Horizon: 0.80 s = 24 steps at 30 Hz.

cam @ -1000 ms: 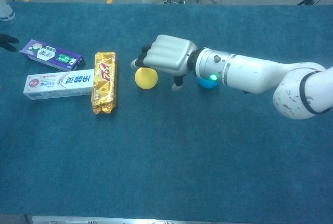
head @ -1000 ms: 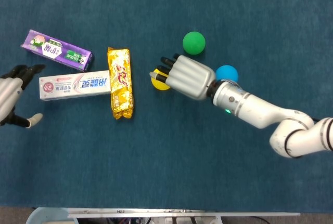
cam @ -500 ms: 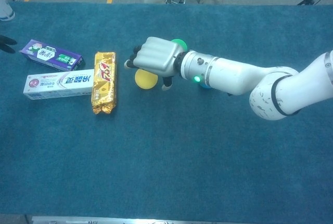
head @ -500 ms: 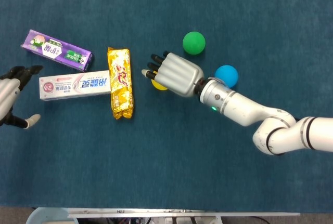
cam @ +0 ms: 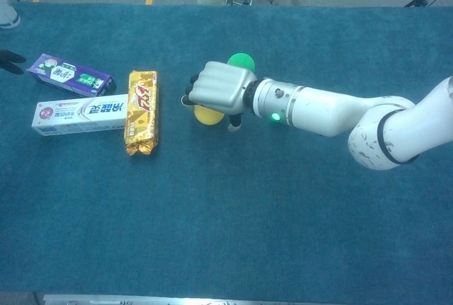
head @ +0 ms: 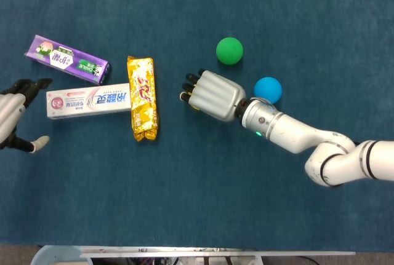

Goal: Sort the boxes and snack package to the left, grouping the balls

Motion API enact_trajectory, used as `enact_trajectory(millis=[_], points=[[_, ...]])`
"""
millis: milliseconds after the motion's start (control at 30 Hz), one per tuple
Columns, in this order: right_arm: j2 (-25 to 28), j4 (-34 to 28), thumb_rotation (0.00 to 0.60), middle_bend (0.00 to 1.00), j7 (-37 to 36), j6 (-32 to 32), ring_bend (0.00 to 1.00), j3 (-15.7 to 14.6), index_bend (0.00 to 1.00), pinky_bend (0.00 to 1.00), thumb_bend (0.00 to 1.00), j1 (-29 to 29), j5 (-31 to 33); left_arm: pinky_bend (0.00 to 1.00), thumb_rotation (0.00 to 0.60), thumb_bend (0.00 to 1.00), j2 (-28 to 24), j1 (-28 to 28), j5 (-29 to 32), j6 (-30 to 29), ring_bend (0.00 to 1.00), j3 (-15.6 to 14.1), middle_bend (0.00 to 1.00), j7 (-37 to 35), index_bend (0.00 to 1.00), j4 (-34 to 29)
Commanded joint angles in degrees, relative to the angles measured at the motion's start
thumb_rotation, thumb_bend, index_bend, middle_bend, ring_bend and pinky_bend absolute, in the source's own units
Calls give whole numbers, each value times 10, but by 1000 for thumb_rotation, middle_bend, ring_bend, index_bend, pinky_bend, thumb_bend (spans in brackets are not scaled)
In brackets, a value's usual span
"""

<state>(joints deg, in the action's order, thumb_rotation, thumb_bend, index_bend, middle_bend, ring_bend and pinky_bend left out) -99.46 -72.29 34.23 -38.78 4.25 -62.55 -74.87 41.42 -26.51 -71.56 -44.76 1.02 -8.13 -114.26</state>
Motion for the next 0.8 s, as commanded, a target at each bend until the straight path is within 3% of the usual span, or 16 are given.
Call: enact_trajectory(millis=[33, 200, 800], points=[[-5, 6, 600, 358, -1, -6, 266, -1, 406, 473, 0, 2, -3, 141, 600, 270, 0, 0, 0, 0, 0, 0, 124, 0, 0, -1], [-12, 18, 600, 394, -2, -13, 299, -4, 514, 510, 15, 5, -9, 141, 600, 269, -2, 1, 3, 1, 0, -1, 124, -2, 0, -1], [-2, 23, 600, 395, 3, -20, 306, 0, 489, 512, 16, 16, 3, 141, 600, 270, -4, -2, 4, 4, 0, -1, 124, -2, 0, -4]])
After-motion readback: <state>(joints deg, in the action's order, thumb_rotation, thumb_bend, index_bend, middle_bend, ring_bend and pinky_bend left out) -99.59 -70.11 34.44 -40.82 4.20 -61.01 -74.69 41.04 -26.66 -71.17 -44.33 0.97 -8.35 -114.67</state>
